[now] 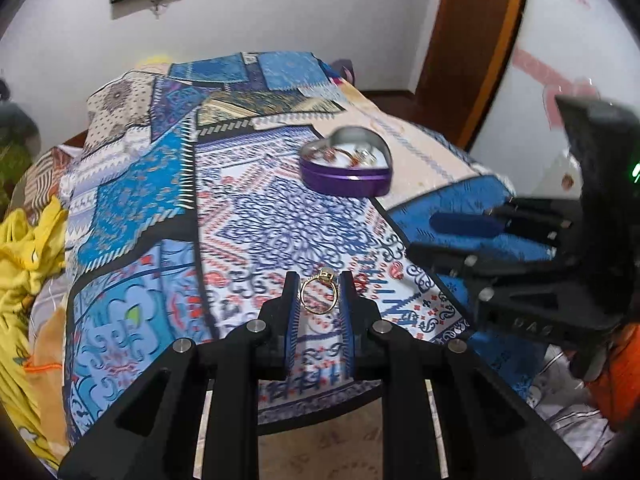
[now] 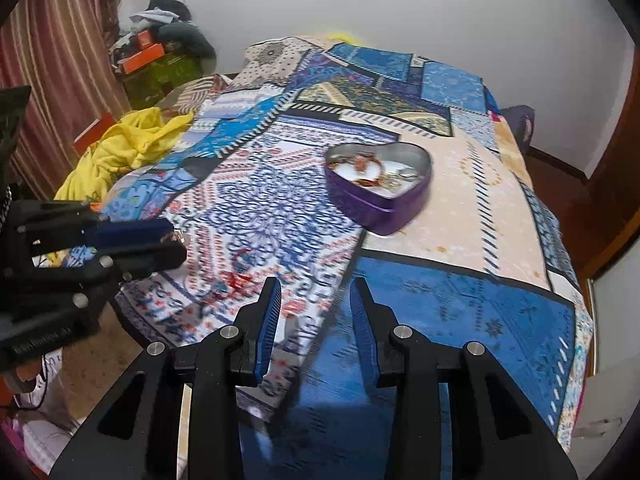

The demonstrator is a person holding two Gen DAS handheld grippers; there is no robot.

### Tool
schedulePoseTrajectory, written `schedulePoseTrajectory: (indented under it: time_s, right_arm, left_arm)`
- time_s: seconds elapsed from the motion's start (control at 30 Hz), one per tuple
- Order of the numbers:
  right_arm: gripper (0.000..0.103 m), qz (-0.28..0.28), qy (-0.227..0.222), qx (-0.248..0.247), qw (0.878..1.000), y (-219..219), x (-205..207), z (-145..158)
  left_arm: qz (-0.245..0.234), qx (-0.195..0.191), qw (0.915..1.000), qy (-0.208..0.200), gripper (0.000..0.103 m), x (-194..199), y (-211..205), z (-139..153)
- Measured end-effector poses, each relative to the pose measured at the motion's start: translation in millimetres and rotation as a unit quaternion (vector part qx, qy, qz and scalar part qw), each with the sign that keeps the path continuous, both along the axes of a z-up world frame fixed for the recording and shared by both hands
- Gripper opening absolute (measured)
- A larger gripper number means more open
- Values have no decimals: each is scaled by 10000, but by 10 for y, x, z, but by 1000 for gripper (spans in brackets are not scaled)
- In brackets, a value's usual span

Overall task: Organize jewelry
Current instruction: 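Grasp the gold ring with the left gripper and lift it, then grasp the red beaded bracelet with the right gripper while the left gripper holds the gold ring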

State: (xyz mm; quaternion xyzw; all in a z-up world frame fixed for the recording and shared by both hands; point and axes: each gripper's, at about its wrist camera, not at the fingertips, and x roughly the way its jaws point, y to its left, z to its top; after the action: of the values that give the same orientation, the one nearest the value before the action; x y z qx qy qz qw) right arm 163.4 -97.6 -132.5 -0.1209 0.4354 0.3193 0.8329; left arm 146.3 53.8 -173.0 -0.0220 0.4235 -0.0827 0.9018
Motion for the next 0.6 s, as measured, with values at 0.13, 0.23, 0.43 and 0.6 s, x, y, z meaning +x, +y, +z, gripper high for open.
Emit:
schedulePoseTrajectory:
  time_s: [0.13, 0.23, 0.43, 0.6]
  right_arm:
    - [32, 215, 95, -65, 9997, 222, -17, -58]
    - [32, 335, 246, -99, 9991, 365, -12, -139]
    - [32, 362, 333, -301, 9983, 542, -55, -305]
    - [32, 335, 428, -203, 9983, 532, -10, -335]
  left_arm:
    - [207, -69, 9997, -87, 18, -55, 196, 24]
    - [305, -143, 9994, -65, 18, -90, 299, -13]
    - [356, -252, 9990, -32, 18, -142, 391, -98]
    - [340, -311, 9989, -30, 18, -158, 387, -106]
